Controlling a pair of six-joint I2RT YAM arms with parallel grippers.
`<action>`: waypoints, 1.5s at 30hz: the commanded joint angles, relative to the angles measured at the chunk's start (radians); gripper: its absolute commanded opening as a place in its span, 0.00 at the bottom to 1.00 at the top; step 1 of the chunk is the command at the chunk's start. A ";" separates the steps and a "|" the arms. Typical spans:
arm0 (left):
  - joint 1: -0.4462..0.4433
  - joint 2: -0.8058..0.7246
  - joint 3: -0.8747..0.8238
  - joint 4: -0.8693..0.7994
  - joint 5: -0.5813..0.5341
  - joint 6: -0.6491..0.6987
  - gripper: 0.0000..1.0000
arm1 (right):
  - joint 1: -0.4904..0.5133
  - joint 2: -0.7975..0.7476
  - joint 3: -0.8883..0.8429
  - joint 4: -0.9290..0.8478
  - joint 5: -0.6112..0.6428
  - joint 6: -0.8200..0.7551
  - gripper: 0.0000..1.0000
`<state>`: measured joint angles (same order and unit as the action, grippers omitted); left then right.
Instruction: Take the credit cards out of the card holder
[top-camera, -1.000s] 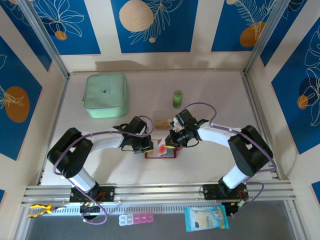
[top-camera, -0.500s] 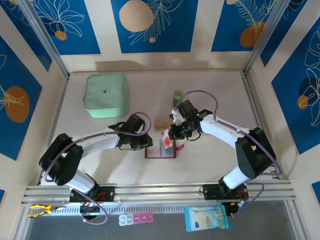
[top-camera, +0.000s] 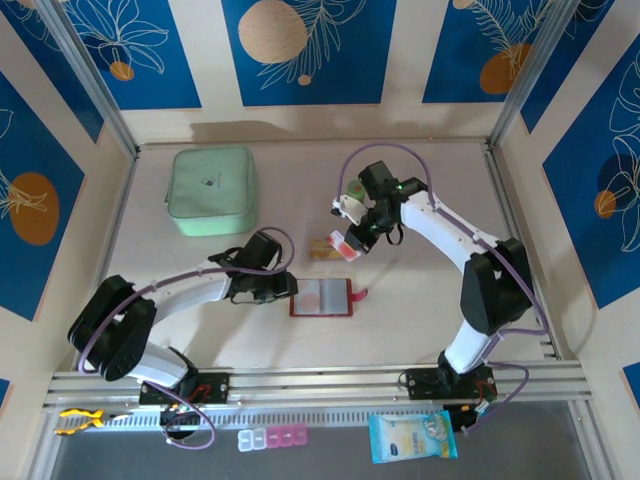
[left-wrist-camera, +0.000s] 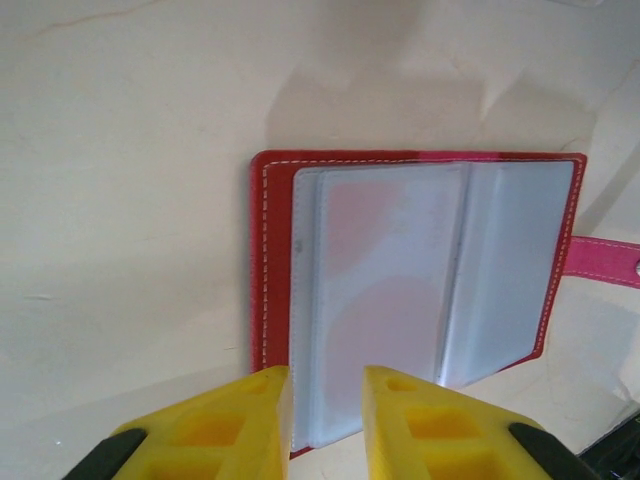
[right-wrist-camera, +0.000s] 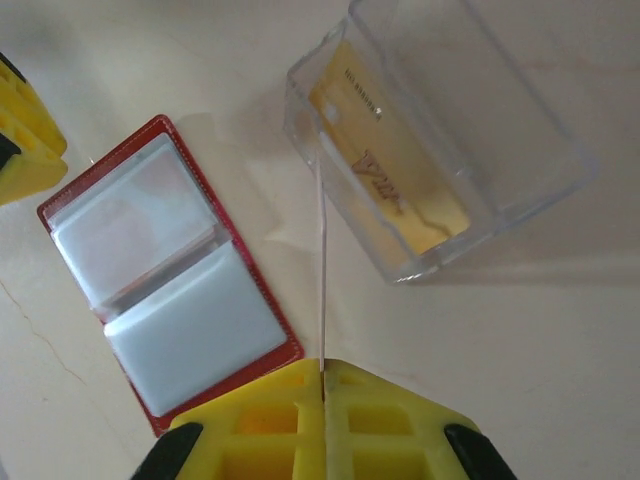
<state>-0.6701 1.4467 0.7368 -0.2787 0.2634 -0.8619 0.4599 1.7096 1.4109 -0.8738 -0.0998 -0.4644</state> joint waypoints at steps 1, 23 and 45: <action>0.013 -0.026 -0.019 -0.016 -0.003 0.005 0.24 | -0.017 0.067 0.120 -0.128 -0.011 -0.220 0.00; 0.063 -0.077 -0.009 -0.118 0.015 0.031 0.26 | -0.046 0.544 0.763 -0.464 -0.127 -0.496 0.00; 0.071 -0.141 -0.045 -0.146 -0.009 0.011 0.27 | -0.012 0.636 0.751 -0.493 -0.122 -0.539 0.11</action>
<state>-0.6106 1.3357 0.7036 -0.3878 0.2672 -0.8547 0.4393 2.3291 2.1529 -1.3354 -0.1913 -0.9878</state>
